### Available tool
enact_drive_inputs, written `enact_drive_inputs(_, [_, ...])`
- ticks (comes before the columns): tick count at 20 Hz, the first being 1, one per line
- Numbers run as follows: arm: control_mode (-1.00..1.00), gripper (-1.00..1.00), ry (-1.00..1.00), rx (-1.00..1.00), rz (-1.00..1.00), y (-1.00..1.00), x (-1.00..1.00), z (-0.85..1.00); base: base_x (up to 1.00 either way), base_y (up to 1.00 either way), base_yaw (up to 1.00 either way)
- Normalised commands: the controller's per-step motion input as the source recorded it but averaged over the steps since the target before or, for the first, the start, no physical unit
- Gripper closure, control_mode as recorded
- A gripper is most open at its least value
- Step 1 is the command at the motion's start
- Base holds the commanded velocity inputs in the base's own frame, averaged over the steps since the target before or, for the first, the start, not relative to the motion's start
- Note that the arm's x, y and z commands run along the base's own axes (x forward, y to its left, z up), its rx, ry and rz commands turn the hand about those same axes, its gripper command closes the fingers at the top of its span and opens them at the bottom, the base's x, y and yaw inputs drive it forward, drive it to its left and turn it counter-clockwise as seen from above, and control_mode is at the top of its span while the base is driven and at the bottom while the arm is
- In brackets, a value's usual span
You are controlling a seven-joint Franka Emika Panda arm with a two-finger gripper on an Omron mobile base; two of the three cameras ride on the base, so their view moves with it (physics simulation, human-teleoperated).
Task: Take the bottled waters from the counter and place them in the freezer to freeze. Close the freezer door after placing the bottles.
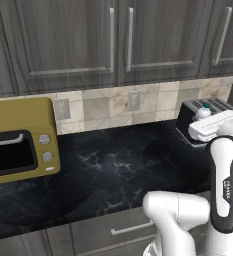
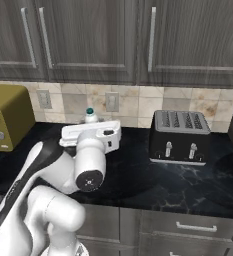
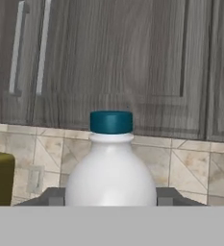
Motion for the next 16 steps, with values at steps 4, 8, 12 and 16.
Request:
enact_drive_inputs(4, [-1.0,1.0,0.08,0.0,0.09,0.24,-0.69,0.69,0.0,0.0,0.0])
enact_drive_inputs(8, [-1.0,1.0,0.08,0.0,0.09,0.23,-0.76,0.29,0.0,0.0,0.0])
enact_drive_inputs(12, [-1.0,1.0,0.03,0.0,0.12,0.37,-0.85,0.01,0.0,0.0,0.0])
enact_drive_inputs(16, [-1.0,1.0,0.0,0.0,0.17,0.52,-0.83,0.0,0.0,0.0,0.0])
